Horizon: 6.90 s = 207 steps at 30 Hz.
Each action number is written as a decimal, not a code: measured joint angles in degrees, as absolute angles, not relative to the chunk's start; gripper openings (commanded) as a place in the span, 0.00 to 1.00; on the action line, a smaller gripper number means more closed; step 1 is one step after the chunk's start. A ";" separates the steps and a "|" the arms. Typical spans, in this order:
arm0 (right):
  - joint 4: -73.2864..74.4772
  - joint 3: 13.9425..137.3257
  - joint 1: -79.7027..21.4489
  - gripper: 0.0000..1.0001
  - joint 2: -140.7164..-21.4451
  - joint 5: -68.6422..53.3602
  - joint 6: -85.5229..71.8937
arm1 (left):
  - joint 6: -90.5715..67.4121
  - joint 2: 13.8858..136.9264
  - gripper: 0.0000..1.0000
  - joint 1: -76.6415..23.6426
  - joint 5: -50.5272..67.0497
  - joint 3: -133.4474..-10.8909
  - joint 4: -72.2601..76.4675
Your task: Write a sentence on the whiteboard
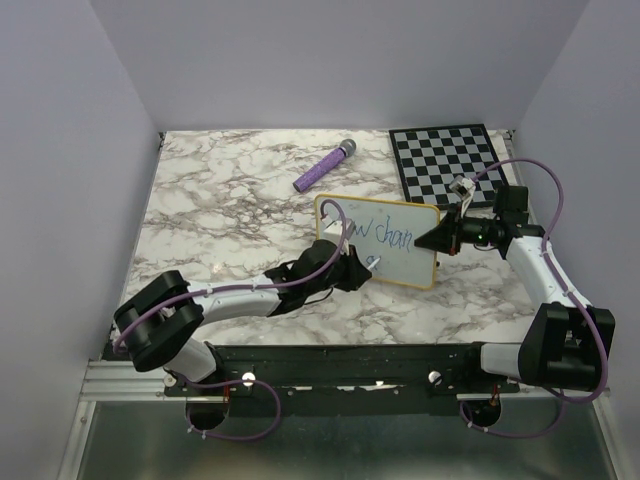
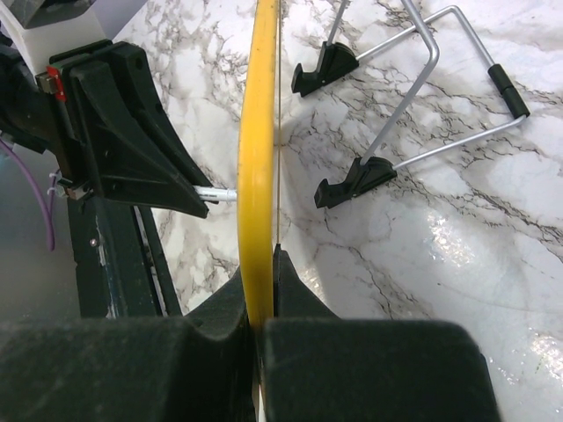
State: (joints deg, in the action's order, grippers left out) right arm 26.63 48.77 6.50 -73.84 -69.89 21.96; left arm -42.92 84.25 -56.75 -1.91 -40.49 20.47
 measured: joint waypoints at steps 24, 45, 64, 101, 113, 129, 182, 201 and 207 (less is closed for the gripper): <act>26.39 48.77 6.50 0.01 -73.84 -69.87 22.13 | -43.59 86.96 0.00 -57.12 0.03 -41.50 18.11; 26.11 48.77 6.50 0.01 -73.84 -69.84 22.35 | -43.35 87.44 0.00 -57.12 0.64 -44.25 15.51; 26.13 48.77 6.50 0.01 -73.84 -69.87 22.35 | -42.68 87.42 0.00 -57.12 0.60 -46.81 13.91; 26.20 48.77 6.50 0.01 -73.84 -69.87 22.33 | -42.98 88.14 0.00 -57.12 2.24 -46.83 14.02; 26.15 48.77 6.50 0.01 -73.84 -69.87 22.37 | -43.38 89.30 0.00 -57.12 4.05 -46.83 14.02; 26.15 48.77 6.50 0.01 -73.82 -69.87 22.39 | -43.33 89.34 0.00 -57.14 4.14 -47.64 13.50; 26.59 48.73 6.50 0.01 -73.76 -69.89 21.63 | -45.15 77.47 0.00 -58.65 2.55 -33.93 26.15; 26.35 48.34 6.50 0.01 -73.54 -69.89 20.82 | -45.28 85.08 0.00 -62.00 -0.38 -38.20 27.83; 26.37 48.34 6.50 0.00 -73.54 -69.89 20.82 | -44.75 88.25 0.00 -62.02 -0.38 -42.70 26.87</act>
State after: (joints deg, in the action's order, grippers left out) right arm 26.37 48.34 6.50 -73.54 -69.89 20.82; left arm -44.75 88.25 -62.02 -0.38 -42.70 26.87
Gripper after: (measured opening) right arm 0.068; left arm 0.193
